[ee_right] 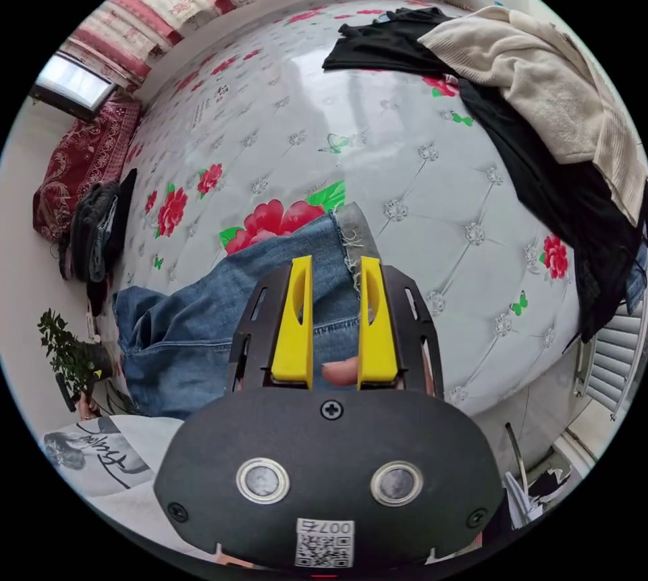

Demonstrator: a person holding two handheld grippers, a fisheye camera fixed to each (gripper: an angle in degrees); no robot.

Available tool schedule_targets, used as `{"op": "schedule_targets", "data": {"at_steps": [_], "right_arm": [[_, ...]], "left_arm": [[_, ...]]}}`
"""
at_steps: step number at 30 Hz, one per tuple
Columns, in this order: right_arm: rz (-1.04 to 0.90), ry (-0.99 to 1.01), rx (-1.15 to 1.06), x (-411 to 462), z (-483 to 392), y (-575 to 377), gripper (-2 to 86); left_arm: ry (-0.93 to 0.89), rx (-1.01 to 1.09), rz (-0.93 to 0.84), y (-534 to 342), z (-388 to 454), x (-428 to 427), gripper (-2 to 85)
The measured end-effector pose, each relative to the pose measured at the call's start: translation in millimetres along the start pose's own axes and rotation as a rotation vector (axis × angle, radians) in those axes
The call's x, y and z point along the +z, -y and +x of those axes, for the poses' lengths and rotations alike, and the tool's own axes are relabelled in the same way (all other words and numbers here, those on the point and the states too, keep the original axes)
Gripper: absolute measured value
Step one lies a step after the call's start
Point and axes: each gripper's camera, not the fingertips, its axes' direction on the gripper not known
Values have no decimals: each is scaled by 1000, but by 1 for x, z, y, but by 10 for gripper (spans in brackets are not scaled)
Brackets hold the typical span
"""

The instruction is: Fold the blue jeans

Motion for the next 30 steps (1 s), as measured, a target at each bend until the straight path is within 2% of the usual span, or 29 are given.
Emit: {"op": "schedule_targets", "data": {"at_steps": [6,9,10,11,13,14,16,19,21,23,25,27,30], "right_arm": [[-179,-117,-21,71,-18,41,68],[-195,-234,-111,78,-43,42,25],[-191,-215,-198,67,-55,43,16],[-158,-198,-244,55,-61,44,11],[107,-68,-381,-31,-83,45,3],[178,-26,-411,-55,-87,44,2],[416,41,-566,-135,-102,25,0],[474,-26,-659,-161,-105,4,0],[413,-55,-601,-135,-90,4,1],[313,-94,-398,-89,-58,12,4],[129,-96,-164,-33,-11,15,15],[120,-41,-49,-16,10,7,24],[220,-14,-32,-14,9,-4,27]], "left_arm": [[-31,212,-46,84,75,66,39],[19,238,-176,111,93,112,24],[54,238,-233,117,94,127,16],[51,262,-213,118,94,125,13],[3,220,-220,125,80,127,0],[-2,197,-212,126,75,126,-3],[40,105,-150,124,55,122,-8],[28,-36,-90,122,35,122,-9],[38,-83,-61,120,32,122,-9],[44,-93,-48,117,34,124,-10],[10,-77,-37,109,36,122,-10],[-18,-65,0,100,36,113,-10],[-56,-37,62,84,34,98,-10]]}}
